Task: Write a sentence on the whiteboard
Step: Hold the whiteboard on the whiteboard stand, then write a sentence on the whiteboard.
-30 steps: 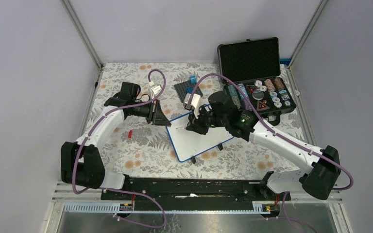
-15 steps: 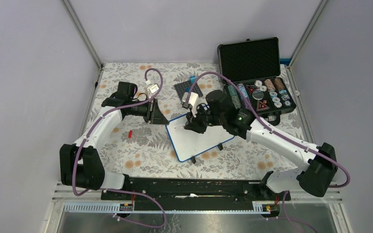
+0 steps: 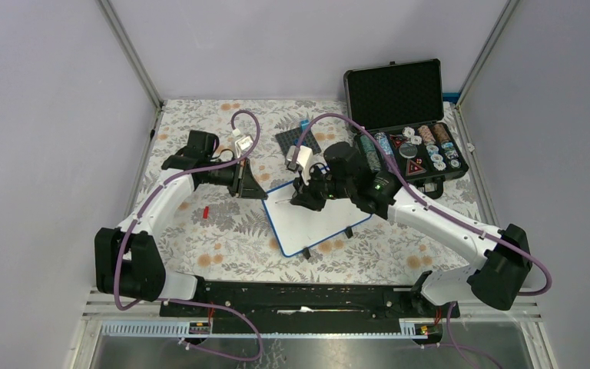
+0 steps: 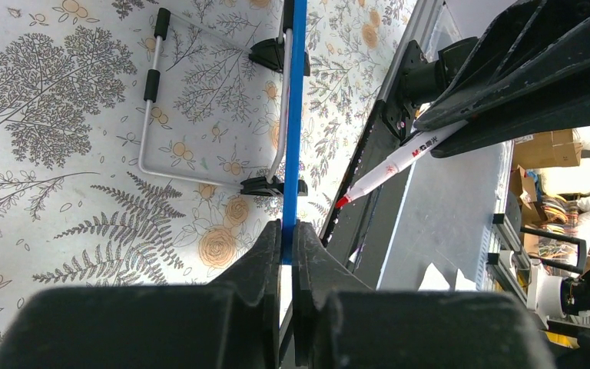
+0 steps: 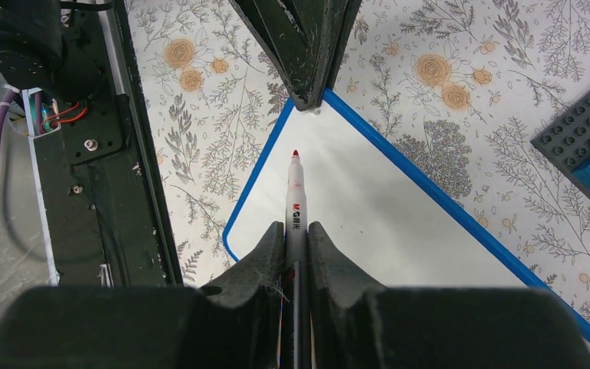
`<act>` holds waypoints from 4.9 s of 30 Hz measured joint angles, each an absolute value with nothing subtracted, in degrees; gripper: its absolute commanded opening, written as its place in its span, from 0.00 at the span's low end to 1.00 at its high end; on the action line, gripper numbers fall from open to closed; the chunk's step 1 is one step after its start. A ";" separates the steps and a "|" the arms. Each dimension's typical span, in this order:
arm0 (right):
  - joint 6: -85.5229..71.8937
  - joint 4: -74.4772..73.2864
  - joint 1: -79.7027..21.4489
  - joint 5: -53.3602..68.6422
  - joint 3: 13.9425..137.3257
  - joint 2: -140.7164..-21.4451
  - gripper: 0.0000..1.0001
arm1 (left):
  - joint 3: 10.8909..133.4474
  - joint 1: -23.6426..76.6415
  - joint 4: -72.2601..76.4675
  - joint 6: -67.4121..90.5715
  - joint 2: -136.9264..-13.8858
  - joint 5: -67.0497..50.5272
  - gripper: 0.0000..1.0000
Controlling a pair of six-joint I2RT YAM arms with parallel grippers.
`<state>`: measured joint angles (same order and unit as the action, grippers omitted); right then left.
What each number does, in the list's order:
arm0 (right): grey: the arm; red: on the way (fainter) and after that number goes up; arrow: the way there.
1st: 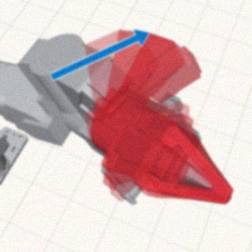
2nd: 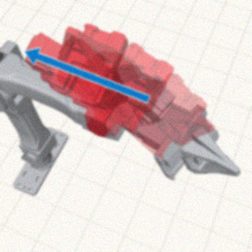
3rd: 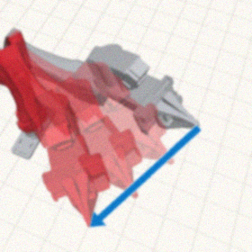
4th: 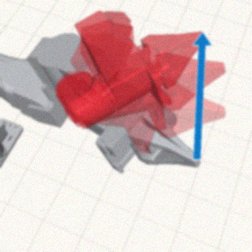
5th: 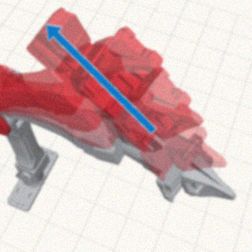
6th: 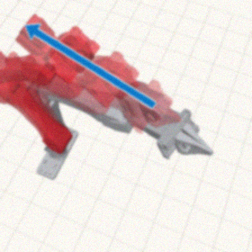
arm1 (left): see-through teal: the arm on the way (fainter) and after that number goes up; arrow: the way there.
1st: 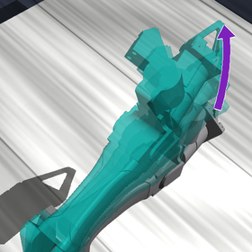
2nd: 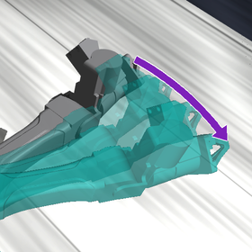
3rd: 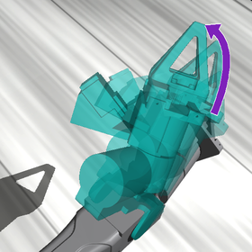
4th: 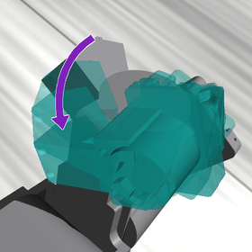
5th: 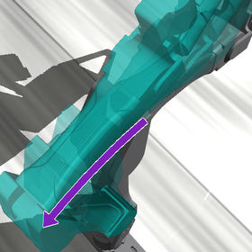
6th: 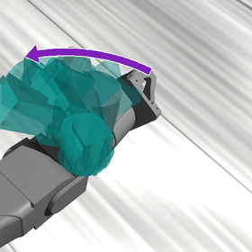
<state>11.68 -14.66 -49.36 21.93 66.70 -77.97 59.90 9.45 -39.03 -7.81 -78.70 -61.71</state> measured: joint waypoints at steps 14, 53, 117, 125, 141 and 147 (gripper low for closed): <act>10.66 -14.37 -49.39 21.80 68.16 -79.83 0.00 | 59.88 9.50 -39.00 -8.14 -78.70 -61.71 0.00; 9.98 -13.43 -50.24 19.07 70.35 -83.68 0.00 | 59.81 9.58 -38.98 -9.04 -78.70 -61.49 0.00; 13.26 -16.03 -54.00 19.16 68.05 -83.55 0.00 | 59.59 9.58 -38.83 -9.06 -78.70 -61.45 0.00; 13.13 -16.53 -52.58 19.62 68.58 -81.52 0.00 | 59.59 9.58 -38.83 -9.06 -78.70 -61.45 0.00; 12.56 -16.47 -48.58 19.79 68.58 -80.62 0.00 | 59.59 9.58 -38.83 -9.08 -78.67 -61.47 0.00; 12.29 -16.45 -48.58 20.49 68.58 -81.03 0.00 | 59.53 9.58 -38.81 -9.19 -78.67 -61.47 0.00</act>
